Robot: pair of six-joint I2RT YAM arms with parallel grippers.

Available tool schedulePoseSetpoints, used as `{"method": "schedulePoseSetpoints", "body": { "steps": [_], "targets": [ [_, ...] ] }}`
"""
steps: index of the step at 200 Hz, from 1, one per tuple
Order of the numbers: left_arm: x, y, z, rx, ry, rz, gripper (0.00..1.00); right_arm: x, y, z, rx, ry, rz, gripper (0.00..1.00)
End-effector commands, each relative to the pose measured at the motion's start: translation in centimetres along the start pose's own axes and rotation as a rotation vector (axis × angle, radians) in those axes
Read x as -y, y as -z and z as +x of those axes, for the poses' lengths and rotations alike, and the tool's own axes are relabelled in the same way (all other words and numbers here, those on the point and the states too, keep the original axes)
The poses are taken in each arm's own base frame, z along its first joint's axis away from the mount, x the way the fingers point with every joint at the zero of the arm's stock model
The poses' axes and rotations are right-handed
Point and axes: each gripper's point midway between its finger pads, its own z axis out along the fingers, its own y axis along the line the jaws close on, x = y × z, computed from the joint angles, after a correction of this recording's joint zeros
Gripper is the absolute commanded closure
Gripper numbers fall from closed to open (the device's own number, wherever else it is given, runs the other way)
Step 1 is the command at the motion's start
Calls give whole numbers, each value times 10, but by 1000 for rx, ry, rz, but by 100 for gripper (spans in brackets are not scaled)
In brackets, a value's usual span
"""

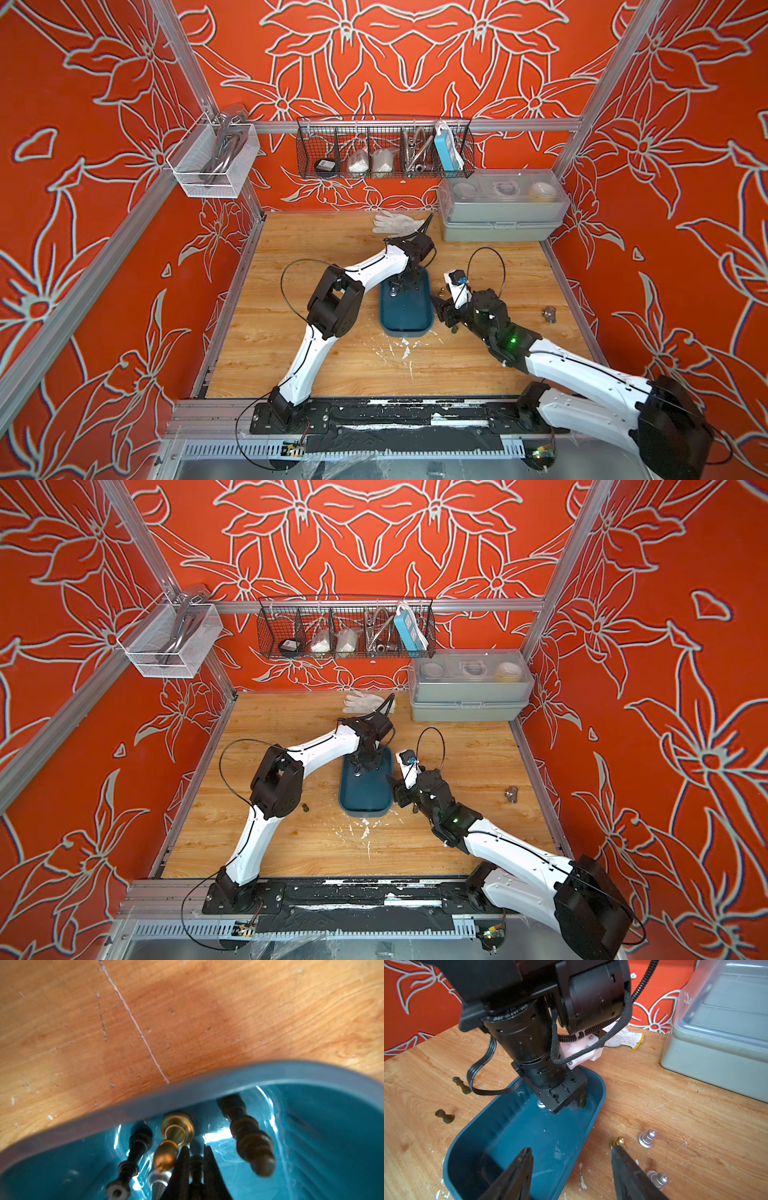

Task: Put the chess pieces into the storage box
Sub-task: Place the chess piece in the storage box.

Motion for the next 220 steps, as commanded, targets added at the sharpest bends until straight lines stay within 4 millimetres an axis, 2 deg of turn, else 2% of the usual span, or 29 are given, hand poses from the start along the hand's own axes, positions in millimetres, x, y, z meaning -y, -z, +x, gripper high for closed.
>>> {"method": "schedulePoseSetpoints", "body": {
  "steps": [1, 71, 153, 189, 220],
  "targets": [
    [3, -6, 5, -14, -9, -8, 87, 3, 0, -2, 7, -7, 11, 36],
    [4, -11, 15, -38, -11, -6, 87, 3, -1, -1, 5, -6, 10, 36],
    [5, -12, 13, -27, -17, -14, 86, 2, 0, -2, 7, -5, 7, 35],
    [4, -10, 12, -23, -19, -16, 84, 3, 0, -2, 9, -6, 9, 35],
    [4, -9, 13, -22, -18, -17, 78, 2, 1, -2, 10, -6, 6, 35]
  ]
}}
